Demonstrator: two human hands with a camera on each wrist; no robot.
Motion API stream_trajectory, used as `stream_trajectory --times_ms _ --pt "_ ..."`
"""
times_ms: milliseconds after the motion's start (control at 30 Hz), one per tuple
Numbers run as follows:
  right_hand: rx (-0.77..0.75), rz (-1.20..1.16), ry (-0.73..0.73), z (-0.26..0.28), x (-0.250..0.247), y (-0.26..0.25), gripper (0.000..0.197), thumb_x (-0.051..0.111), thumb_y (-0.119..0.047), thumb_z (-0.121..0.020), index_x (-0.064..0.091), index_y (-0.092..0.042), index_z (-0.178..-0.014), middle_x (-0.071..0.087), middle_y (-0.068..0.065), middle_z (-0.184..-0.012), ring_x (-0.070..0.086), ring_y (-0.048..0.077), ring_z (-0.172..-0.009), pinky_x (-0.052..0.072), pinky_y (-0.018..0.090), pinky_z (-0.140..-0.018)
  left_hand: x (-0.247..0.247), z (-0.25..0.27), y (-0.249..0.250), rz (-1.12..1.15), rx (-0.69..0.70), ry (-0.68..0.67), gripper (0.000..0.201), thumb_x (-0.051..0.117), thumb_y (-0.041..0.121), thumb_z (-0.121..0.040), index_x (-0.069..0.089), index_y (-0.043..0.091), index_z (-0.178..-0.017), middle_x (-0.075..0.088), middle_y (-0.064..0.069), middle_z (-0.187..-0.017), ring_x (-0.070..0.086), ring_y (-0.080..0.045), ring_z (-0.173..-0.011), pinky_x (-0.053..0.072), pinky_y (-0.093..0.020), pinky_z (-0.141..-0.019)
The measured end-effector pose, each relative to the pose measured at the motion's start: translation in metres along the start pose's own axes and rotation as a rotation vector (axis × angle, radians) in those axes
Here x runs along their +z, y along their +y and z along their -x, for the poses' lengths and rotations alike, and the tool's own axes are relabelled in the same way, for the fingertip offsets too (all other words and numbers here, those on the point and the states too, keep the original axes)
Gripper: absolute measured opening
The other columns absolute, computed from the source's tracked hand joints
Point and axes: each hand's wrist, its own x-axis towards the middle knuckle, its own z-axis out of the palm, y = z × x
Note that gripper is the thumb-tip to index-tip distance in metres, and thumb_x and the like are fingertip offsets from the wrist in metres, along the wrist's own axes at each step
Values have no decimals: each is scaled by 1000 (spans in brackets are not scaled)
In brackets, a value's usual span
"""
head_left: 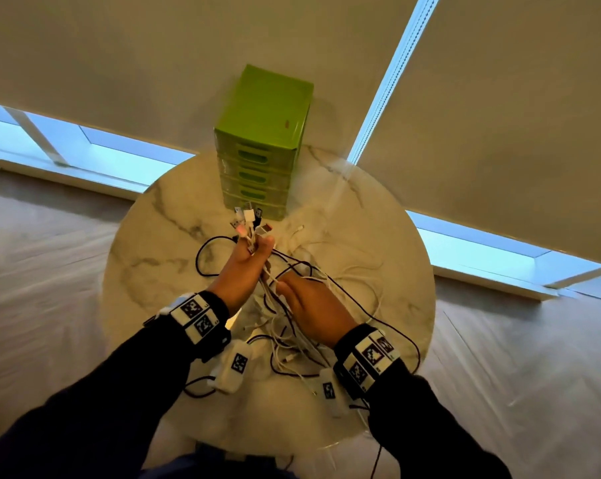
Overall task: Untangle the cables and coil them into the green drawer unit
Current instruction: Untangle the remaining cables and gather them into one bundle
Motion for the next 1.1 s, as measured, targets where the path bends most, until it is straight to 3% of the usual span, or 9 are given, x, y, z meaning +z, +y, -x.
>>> stream_trajectory --times_ms 167,300,433,600,700,833,900,1000,1100 --pt "82 -204 292 17 -9 -11 25 38 -36 -108 56 -21 -98 59 -4 -80 55 11 -71 44 35 -67 4 14 2 245 -106 -27 74 74 67 -70 44 28 -125 33 9 -72 29 -6 -55 29 -27 -58" --pt "61 -186 300 17 -8 -33 24 38 -35 -108 54 -21 -98 59 -4 -80 55 14 -71 44 36 -68 14 28 -1 259 -181 -99 97 75 85 -47 43 34 -123 36 6 -73 30 -7 -61 30 -24 -58" --pt "89 -59 231 12 2 -39 27 34 -35 -108 56 -22 -101 61 -8 -89 57 11 -78 48 35 -71 22 31 -6 164 -169 -139 106 58 89 -66 34 25 -147 58 -1 -87 52 -16 -76 43 -30 -73" --pt "5 45 155 20 7 -47 25 42 -17 -105 56 -7 -123 66 14 -104 62 29 -88 52 44 -76 20 35 -2 -41 -74 -184 64 43 68 -93 39 33 -147 66 -5 -128 64 -14 -119 49 -39 -106" --pt "23 70 196 19 11 -45 31 36 -28 -107 58 -8 -113 68 13 -96 62 30 -81 49 45 -70 21 40 2 -127 -17 -130 51 34 55 -103 49 24 -140 71 -1 -105 69 -10 -98 53 -24 -86" --pt "8 119 207 20 16 -19 60 19 -52 -107 59 -21 -75 65 1 -67 60 21 -63 49 43 -76 15 39 14 -103 89 41 54 24 62 -101 49 19 -81 43 4 -68 41 -12 -59 38 -30 -62" --pt "35 89 98 25 19 1 52 23 -42 -110 48 -31 -65 60 -5 -62 59 14 -64 41 41 -100 8 31 25 2 97 86 51 24 60 -103 45 20 -77 47 4 -65 47 -14 -58 45 -40 -67" --pt "179 60 -22 37 25 37 53 24 -45 -108 47 -35 -61 56 -12 -55 54 2 -61 35 43 -105 -7 21 51 222 124 103 53 29 57 -103 52 11 -94 38 3 -63 52 -14 -59 58 -50 -81" --pt "261 216 -223 53 24 65 44 26 -39 -109 61 -35 -83 63 -10 -72 59 7 -72 34 42 -106 -25 11 80 336 160 142 49 30 61 -101 46 20 -81 30 8 -58 40 -9 -51 49 -30 -49"
